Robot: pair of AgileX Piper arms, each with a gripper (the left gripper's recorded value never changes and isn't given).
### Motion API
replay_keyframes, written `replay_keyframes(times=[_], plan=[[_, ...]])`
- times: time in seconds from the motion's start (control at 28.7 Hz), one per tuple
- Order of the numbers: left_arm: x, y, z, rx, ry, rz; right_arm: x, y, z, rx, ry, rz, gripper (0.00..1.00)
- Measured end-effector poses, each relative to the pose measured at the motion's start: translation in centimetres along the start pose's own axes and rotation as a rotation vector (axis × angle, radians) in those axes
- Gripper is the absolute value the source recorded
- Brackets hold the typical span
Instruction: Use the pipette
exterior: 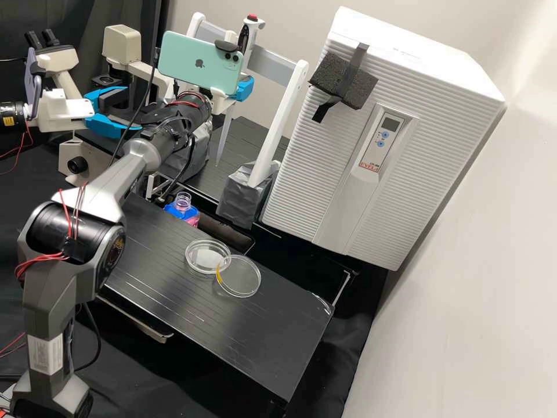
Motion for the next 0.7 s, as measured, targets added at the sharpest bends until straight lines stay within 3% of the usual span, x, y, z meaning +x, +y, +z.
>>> replay_keyframes(times=[0.07,0.38,0.7], plan=[[-0.05,-0.1,0.0,-0.001,0.001,-0.004,0.1,-0.1,0.1,-0.004,-0.005,-0.005,0.00],[-0.07,-0.2,0.0,-0.001,0.001,-0.005,0.0,-0.7,-0.3,0.024,-0.010,-0.027,0.00],[-0.07,-0.2,0.0,-0.002,0.001,-0.005,-0.6,-2.5,-0.1,0.023,-0.023,-0.075,0.00]])
